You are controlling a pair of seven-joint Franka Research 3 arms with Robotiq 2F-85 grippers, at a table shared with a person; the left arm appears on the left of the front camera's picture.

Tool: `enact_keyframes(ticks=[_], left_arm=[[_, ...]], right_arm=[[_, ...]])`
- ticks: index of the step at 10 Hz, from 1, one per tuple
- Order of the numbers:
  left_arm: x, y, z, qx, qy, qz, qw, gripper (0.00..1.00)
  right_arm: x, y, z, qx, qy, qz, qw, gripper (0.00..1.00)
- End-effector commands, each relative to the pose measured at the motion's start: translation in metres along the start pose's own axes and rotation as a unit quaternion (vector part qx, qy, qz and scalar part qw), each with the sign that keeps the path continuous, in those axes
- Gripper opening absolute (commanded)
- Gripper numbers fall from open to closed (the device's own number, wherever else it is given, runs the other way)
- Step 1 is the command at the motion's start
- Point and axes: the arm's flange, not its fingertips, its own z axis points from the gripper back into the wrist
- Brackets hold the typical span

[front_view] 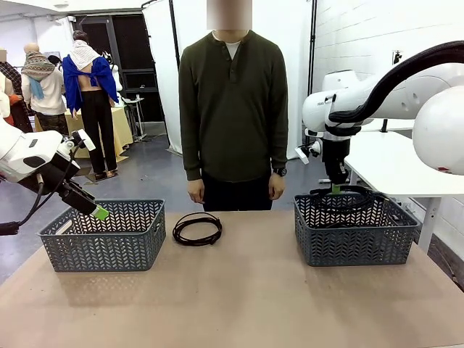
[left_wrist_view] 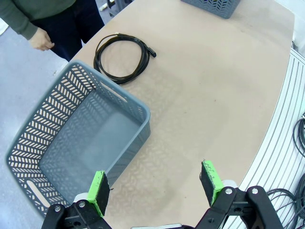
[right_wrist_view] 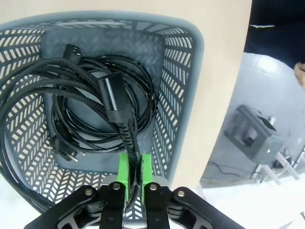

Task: Organize the cables according to human instructions.
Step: Pick up a bundle of cables and place it in the basket indicated by the human.

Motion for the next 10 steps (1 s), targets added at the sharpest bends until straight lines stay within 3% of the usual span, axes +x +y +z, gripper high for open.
enact_keyframes(ticks=[1, 2, 6, 7, 10], left_arm=[[-0.0007, 0.0025, -0.001, -0.003, -0.006, 0.005, 1.0, 1.0], [-0.0007, 0.0025, -0.001, -0.003, -0.006, 0.005, 1.0, 1.0], [-0.0007, 0.0025, -0.001, -0.003, -0.006, 0.005, 1.0, 1.0], [-0.0007, 0.0025, -0.001, -0.003, -0.006, 0.005, 1.0, 1.0], [-0.0007, 0.0025, -0.001, -0.003, -0.006, 0.005, 1.0, 1.0]], right_arm=[[-0.0023, -0.0013, -0.0064, -0.012, -0.004, 0.017, 1.0, 0.0], [-0.0018, -0.0019, -0.007, -0.003, -0.007, 0.025, 1.0, 0.13], [-0.0039, -0.0021, -0.0035, 0.013, -0.016, 0.031, 0.999, 0.92], [-0.0041, -0.0029, -0.0013, 0.016, -0.024, 0.033, 0.999, 1.0], [-0.005, -0.0022, -0.0013, 0.026, -0.023, 0.031, 0.999, 1.0]])
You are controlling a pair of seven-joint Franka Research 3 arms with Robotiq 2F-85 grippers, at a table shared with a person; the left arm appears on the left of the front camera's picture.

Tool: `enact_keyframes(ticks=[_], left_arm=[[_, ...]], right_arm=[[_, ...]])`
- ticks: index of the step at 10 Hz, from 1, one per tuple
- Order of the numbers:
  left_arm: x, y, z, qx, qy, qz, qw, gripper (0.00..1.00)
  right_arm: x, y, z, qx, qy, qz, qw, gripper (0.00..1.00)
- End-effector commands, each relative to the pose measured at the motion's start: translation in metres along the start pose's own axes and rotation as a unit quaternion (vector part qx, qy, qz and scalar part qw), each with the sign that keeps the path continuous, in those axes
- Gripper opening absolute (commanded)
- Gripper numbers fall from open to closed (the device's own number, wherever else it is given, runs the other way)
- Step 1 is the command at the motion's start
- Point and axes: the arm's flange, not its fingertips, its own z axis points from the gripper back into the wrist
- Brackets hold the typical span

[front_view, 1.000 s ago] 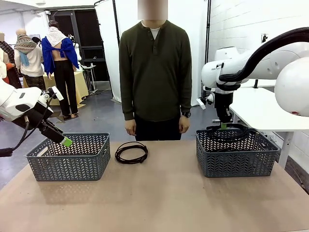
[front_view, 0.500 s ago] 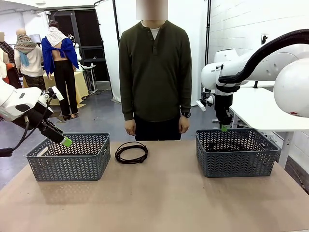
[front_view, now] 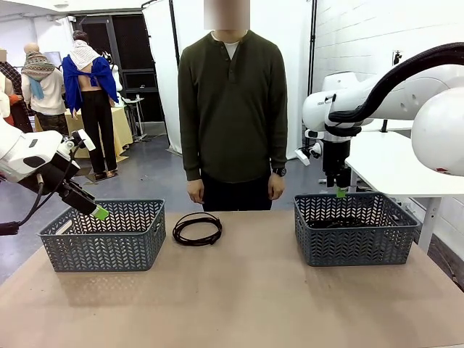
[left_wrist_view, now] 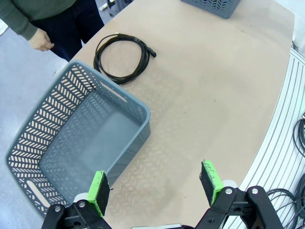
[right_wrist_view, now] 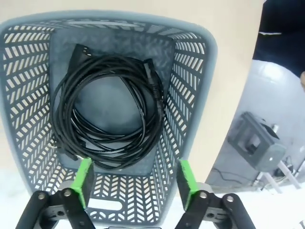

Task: Organize the cables according to human instructions.
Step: Pick up a bundle of cables and place it in the basket indicated by the human.

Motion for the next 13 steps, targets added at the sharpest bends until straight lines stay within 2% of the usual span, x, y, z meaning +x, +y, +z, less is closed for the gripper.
enact_keyframes(ticks=[1, 4, 5, 11, 13], left_arm=[[-0.001, 0.002, -0.001, -0.003, -0.006, 0.005, 1.0, 1.0], [-0.001, 0.002, -0.001, -0.003, -0.006, 0.005, 1.0, 1.0], [-0.001, 0.002, -0.001, -0.003, -0.006, 0.005, 1.0, 1.0], [-0.001, 0.002, -0.001, -0.003, -0.006, 0.005, 1.0, 1.0], [-0.001, 0.002, -0.001, -0.003, -0.006, 0.005, 1.0, 1.0]], right_arm=[[-0.005, -0.004, 0.002, 0.01, -0.017, 0.013, 1.0, 1.0], [-0.006, -0.002, 0.003, 0.015, -0.001, 0.009, 1.0, 1.0], [-0.009, 0.0, 0.001, 0.0, -0.002, -0.006, 1.0, 1.0], [-0.003, 0.002, -0.001, 0.007, 0.001, -0.001, 1.0, 1.0], [0.009, 0.022, 0.017, -0.003, -0.019, -0.065, 0.998, 1.0]])
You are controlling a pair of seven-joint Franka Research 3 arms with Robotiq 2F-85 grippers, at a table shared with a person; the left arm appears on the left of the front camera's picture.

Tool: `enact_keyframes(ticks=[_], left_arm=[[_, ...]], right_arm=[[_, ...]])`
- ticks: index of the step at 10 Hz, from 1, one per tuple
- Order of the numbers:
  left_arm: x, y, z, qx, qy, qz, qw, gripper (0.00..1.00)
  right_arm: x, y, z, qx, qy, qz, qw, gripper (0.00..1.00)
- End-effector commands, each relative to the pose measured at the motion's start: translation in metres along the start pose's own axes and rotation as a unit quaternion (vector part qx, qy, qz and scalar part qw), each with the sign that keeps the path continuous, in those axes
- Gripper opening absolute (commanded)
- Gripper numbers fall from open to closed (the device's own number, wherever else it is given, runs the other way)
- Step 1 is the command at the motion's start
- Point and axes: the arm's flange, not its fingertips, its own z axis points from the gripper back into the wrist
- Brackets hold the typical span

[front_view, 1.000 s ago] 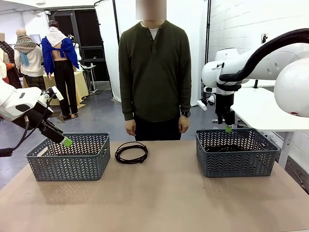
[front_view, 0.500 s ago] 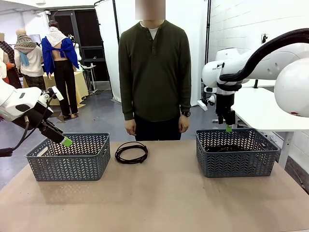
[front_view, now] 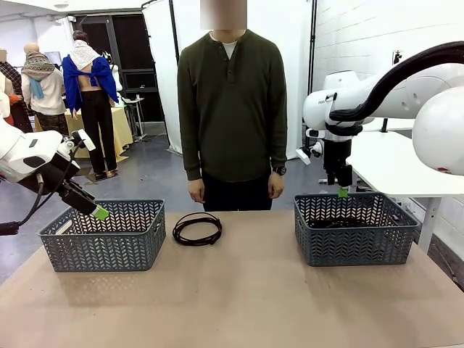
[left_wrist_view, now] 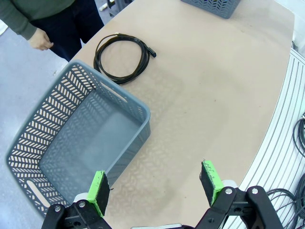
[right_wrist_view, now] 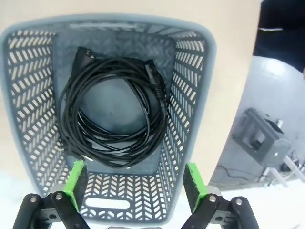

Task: Organize the cables according to human instructions.
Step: Pick up a bundle of cables and place it in the basket indicated by the human.

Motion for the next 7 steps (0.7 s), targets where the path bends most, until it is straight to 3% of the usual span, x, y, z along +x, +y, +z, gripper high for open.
enact_keyframes(ticks=[1, 6, 7], left_arm=[[-0.001, 0.003, -0.001, -0.003, -0.006, 0.005, 1.0, 1.0], [-0.001, 0.003, -0.001, -0.003, -0.006, 0.005, 1.0, 1.0], [-0.001, 0.003, -0.001, -0.003, -0.006, 0.005, 1.0, 1.0]], right_arm=[[0.014, 0.031, 0.016, -0.003, -0.018, -0.061, 0.998, 1.0], [0.043, 0.11, 0.035, -0.028, -0.083, -0.151, 0.985, 1.0], [0.061, 0.16, 0.018, -0.062, -0.12, -0.181, 0.974, 1.0]])
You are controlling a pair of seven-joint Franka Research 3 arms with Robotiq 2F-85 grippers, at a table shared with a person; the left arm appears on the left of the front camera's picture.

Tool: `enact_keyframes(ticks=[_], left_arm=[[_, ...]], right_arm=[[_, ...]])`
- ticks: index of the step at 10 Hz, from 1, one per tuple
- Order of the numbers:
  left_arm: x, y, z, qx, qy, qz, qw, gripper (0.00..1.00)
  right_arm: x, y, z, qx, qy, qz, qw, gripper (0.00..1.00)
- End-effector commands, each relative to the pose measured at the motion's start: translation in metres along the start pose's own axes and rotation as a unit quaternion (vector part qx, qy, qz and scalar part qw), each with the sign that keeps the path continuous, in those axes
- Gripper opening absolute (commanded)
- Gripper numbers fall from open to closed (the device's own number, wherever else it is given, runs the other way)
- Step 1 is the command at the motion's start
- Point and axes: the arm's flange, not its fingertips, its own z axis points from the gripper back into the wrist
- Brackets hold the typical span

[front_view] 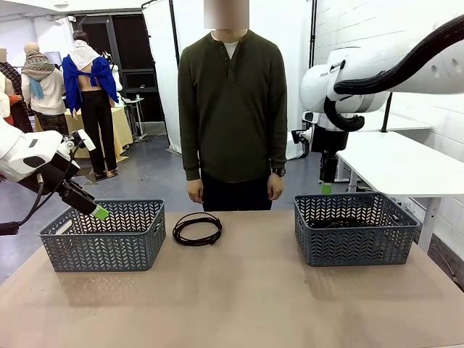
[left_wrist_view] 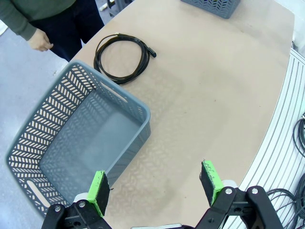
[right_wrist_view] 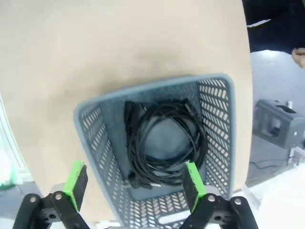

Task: Organize the cables according to human instructions.
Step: Pick up a bundle of cables and place it in the basket indicated by the human.

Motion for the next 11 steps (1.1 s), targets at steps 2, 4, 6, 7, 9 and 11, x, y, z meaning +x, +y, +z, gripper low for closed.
enact_keyframes(ticks=[2, 4, 6, 7, 9, 11], left_arm=[[-0.001, 0.002, -0.001, -0.003, -0.006, 0.005, 1.0, 1.0], [-0.001, 0.002, -0.001, -0.003, -0.006, 0.005, 1.0, 1.0], [-0.001, 0.002, -0.001, -0.003, -0.006, 0.005, 1.0, 1.0], [-0.001, 0.002, -0.001, -0.003, -0.006, 0.005, 1.0, 1.0], [-0.001, 0.002, -0.001, -0.003, -0.006, 0.005, 1.0, 1.0], [-0.001, 0.002, -0.001, -0.003, -0.006, 0.005, 1.0, 1.0]], right_arm=[[-0.007, 0.079, -0.032, -0.051, -0.065, -0.047, 0.995, 1.0], [0.0, 0.094, -0.043, -0.047, -0.059, -0.039, 0.996, 1.0], [0.001, 0.089, -0.036, -0.041, -0.055, -0.04, 0.997, 1.0], [0.001, 0.089, -0.036, -0.041, -0.055, -0.04, 0.997, 1.0], [0.001, 0.089, -0.036, -0.041, -0.055, -0.04, 0.997, 1.0], [0.001, 0.089, -0.036, -0.041, -0.055, -0.04, 0.997, 1.0]])
